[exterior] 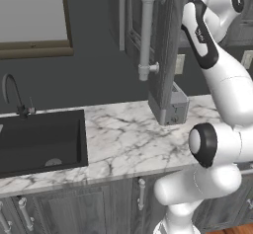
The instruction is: Get the candle and the beer from the cabinet and move them to the dining counter.
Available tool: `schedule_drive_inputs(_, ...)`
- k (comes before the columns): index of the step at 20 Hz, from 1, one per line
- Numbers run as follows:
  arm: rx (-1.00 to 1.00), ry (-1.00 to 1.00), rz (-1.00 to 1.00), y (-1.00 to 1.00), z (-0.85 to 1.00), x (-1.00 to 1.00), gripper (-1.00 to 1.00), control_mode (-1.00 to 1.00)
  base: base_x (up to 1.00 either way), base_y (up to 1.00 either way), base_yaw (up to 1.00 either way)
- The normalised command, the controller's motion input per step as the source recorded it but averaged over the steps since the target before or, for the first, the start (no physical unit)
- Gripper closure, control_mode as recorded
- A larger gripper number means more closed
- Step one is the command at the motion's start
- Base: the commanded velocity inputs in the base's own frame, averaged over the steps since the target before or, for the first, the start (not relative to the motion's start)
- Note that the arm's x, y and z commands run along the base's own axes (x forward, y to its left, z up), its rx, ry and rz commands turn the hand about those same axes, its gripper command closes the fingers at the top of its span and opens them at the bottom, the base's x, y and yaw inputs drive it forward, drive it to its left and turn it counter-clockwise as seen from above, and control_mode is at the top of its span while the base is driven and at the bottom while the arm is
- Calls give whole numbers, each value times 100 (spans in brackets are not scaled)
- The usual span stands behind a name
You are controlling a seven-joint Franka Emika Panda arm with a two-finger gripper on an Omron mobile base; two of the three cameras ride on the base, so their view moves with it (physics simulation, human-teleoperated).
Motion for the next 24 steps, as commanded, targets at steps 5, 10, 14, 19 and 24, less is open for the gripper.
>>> schedule_drive_inputs(5, 0, 0, 0, 0, 0, 15, -100, -100, 0, 0, 0)
schedule_drive_inputs(10, 0, 0, 0, 0, 0, 18, -100, -100, 0, 0, 0)
schedule_drive_inputs(14, 0, 0, 0, -7, 0, 36, -100, -100, 0, 0, 0)
schedule_drive_inputs(19, 0, 0, 0, 0, -1, 30, -100, -100, 0, 0, 0)
schedule_drive_inputs(24, 0, -1, 0, 0, -4, 27, -100, -100, 0, 0, 0)
